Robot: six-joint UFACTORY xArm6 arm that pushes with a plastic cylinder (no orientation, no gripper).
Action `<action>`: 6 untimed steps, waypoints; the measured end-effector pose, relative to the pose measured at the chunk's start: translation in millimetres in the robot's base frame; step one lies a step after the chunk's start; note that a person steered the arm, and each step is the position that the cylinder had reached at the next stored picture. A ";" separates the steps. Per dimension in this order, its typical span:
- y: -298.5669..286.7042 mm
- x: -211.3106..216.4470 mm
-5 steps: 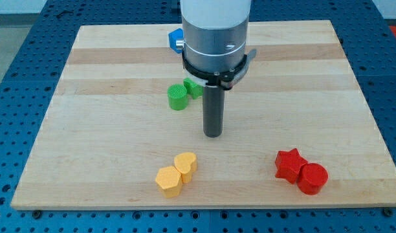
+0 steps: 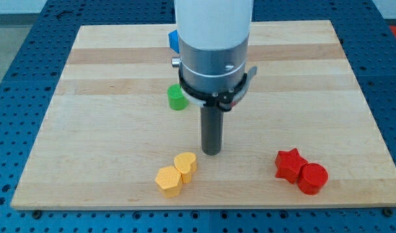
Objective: Point your arm at the green star
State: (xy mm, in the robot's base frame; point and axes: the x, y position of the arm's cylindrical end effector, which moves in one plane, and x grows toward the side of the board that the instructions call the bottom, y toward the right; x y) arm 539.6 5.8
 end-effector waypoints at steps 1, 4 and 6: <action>0.0 10.7; 0.0 -50.5; 23.8 -71.5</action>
State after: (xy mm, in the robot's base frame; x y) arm 468.1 29.6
